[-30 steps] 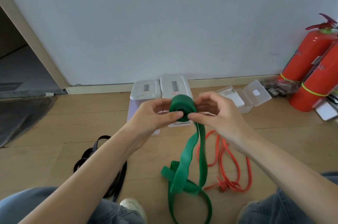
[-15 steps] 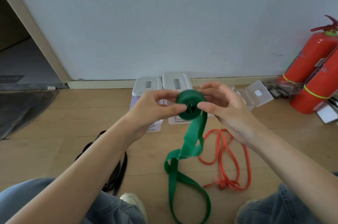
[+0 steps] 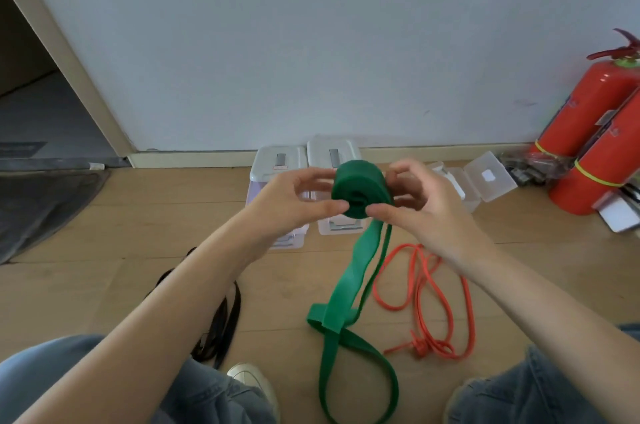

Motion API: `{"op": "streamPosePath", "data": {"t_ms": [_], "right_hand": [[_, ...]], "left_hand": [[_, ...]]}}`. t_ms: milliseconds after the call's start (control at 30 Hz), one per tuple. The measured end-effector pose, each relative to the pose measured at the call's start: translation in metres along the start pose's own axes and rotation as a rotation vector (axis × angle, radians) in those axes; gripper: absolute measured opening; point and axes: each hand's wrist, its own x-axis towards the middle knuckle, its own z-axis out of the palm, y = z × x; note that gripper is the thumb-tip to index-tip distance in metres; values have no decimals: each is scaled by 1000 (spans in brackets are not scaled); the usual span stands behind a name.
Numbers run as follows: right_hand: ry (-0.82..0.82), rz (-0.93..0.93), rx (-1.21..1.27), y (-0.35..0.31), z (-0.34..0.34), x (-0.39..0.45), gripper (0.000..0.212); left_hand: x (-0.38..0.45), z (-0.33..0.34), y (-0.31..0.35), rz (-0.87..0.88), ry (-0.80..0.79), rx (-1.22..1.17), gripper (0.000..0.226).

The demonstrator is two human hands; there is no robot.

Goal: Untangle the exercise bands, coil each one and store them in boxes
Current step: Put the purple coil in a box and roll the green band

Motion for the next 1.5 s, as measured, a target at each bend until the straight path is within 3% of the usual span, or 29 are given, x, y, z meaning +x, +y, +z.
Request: {"op": "streamPosePath", "data": {"t_ms": [100,167,233,400,567,733,867,1067,1167,1333,1433,1500], "right_hand": [[-130,-154,-360,-3,-3,0,31],[-181,-172,-382,-1,1,-1,32],[-172,-117,-224,1,2,0,33],[-112,93,276,0,1,0,52],[25,72,340,-3,9,-2,33],[-36,-49,10,-4,-2,1,30],[-93,-67,-96,0,1,-1,39],[-9,40,53,4,-3,3,42],[13,30,-3,3,-5,3,38],[-151,-66,-423,4,-3,-1,35],[-129,-9,-266,4,-1,-2,38],[-58,44,0,5,-5,0,40]], "left_hand": [[1,-2,5,83,-121,175,51],[0,6,3,103,-157,269,41],[0,7,1,96,-102,236,32],[1,-3,6,59,-21,-204,35],[-1,2,3,16,-26,-379,40],[-1,-2,7,34,-125,-3,41],[-1,4,7,53,-158,97,28],[0,2,4,19,51,-56,31],[1,-3,2,-2,33,-82,30],[0,7,-2,84,-159,393,39],[0,10,-4,94,-110,413,30],[-2,4,-2,69,-72,154,26]]}}
